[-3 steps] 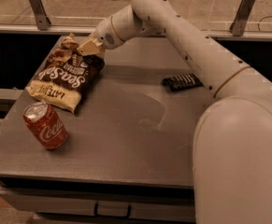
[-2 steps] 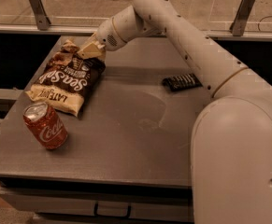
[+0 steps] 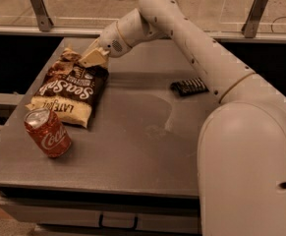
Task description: Move brown chip bag near coke can
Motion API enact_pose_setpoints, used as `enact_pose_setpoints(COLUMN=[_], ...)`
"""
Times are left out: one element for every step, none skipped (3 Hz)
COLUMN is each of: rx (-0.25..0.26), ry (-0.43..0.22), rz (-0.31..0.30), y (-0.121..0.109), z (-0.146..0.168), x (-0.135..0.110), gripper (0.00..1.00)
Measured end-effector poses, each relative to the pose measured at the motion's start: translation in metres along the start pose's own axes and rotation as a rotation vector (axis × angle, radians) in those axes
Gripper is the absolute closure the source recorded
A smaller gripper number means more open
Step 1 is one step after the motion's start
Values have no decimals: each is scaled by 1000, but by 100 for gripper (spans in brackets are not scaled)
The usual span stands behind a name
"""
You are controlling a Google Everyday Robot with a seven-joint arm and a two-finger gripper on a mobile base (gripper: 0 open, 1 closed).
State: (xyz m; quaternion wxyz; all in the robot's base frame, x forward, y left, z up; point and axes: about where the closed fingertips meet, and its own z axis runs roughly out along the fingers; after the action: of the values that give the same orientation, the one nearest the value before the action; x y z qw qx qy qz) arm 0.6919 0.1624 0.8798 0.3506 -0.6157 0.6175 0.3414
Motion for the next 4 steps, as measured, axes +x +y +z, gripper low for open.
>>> enact_pose_setpoints(rx=[-22,-31,-10,11], ry=[6,20,18,-2], rz=[0,9,11,-5], y=[8,18,17,6], z=[-2,-11,-19,-20], x=[4,7,5,-4], gripper=[100,82,59,35])
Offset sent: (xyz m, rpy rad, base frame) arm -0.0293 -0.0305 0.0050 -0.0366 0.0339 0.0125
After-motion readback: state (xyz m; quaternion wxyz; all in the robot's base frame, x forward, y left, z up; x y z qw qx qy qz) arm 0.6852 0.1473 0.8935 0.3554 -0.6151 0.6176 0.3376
